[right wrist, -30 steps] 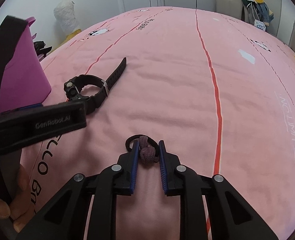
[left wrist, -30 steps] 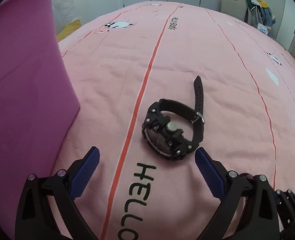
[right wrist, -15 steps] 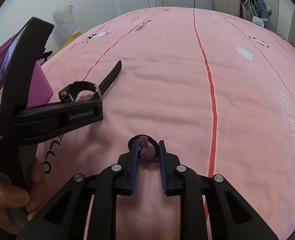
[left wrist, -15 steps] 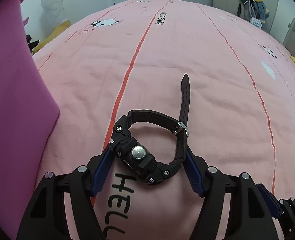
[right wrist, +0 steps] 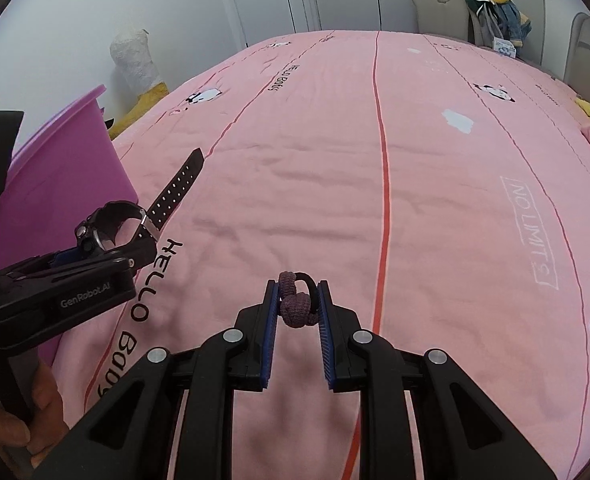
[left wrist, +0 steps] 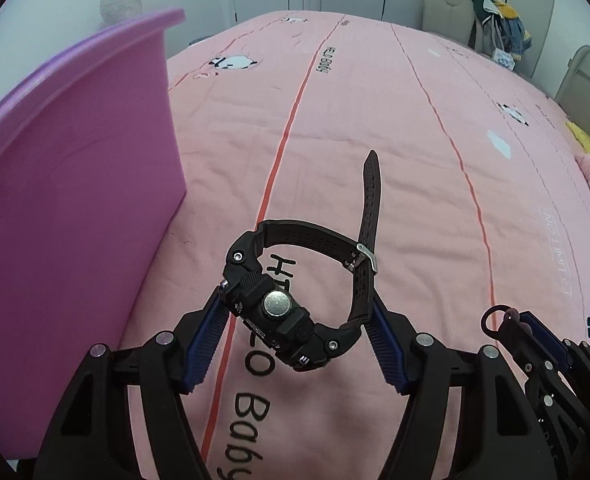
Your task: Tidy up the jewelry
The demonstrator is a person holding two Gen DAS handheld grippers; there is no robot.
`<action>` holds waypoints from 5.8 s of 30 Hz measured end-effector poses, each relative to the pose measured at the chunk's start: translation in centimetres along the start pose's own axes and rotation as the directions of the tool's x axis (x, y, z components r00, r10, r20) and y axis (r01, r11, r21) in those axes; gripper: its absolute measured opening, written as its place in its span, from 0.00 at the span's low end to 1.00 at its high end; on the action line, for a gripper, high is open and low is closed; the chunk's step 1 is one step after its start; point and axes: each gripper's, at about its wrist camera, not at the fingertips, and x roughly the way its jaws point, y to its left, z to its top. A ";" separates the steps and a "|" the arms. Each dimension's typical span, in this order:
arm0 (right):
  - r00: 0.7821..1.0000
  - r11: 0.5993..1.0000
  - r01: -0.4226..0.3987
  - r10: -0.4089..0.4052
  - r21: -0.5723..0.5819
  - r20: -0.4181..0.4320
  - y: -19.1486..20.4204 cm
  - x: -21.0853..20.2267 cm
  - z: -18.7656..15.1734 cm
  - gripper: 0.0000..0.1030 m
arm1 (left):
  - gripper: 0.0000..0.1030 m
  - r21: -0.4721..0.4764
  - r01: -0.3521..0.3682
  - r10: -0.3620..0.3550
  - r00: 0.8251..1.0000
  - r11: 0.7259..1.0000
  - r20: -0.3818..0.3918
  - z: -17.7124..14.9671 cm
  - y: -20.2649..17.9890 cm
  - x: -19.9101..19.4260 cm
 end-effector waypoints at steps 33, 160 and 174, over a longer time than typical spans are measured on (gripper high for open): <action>0.911 0.934 -0.301 0.342 -0.193 0.230 16.6 -16.5 7.7 0.18 | 0.64 -0.146 -0.153 0.191 0.937 0.977 0.293 -0.2 17.0 -24.3; 0.976 0.943 -0.216 0.202 -0.254 -0.083 27.1 -17.2 11.6 0.67 | 0.94 -0.335 -0.282 0.336 0.934 0.899 0.118 3.5 21.7 -29.1; 0.977 0.950 -0.210 0.198 -0.233 -0.075 26.7 -18.2 11.9 0.67 | 0.94 -0.333 -0.281 0.339 0.932 0.900 0.128 3.6 21.3 -29.8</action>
